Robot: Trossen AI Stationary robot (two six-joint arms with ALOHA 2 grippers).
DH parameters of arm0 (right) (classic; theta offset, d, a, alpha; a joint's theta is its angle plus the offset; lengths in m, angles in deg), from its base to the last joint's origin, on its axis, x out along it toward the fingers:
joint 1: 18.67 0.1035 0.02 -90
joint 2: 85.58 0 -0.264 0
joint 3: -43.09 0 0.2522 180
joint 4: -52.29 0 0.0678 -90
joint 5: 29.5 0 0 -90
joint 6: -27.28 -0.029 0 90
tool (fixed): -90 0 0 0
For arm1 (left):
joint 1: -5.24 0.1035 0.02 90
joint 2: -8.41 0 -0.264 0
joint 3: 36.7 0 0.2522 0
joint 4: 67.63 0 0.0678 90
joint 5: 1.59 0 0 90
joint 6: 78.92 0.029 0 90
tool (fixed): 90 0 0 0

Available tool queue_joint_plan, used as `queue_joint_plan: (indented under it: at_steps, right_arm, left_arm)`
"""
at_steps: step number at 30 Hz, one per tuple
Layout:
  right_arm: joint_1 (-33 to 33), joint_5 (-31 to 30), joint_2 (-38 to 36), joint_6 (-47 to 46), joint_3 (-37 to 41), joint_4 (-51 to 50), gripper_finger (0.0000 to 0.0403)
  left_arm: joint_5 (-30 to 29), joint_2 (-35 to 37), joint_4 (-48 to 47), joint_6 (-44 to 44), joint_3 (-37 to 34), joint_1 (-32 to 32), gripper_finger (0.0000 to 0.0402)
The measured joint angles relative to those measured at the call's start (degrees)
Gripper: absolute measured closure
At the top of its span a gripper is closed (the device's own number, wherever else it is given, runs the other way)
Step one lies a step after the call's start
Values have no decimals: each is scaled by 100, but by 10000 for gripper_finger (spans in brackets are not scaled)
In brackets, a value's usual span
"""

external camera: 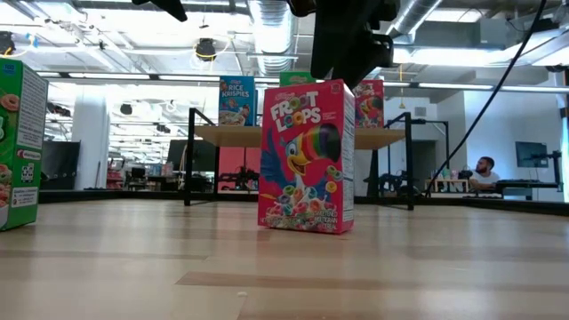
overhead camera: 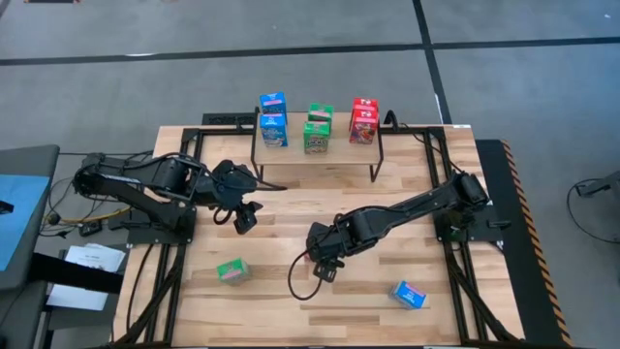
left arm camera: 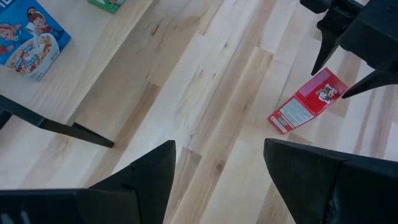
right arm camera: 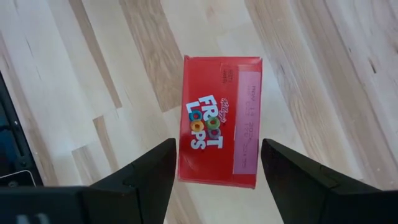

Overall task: Stack cereal on shelf
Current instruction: Put the red cereal box on the shelf aligned with the other red cereal boxes

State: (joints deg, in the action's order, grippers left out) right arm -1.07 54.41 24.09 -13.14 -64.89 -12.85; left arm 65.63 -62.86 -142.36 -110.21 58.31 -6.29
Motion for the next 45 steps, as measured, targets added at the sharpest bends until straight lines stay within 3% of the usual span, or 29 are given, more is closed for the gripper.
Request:
queue_joint_plan:
  at_steps: [28,32,39,45]
  right_arm:
    - [0,2,-7,131,0,295,141]
    - [-3,2,-7,146,0,221,112]
    - [-45,-12,-6,146,0,20,14]
    - [-47,-14,140,146,2,16,19]
  left_arm:
    - [-4,0,0,2,0,0,168]
    - [-4,0,0,2,0,0,168]
    - [-4,0,0,2,0,0,168]
    - [-4,0,2,2,0,0,168]
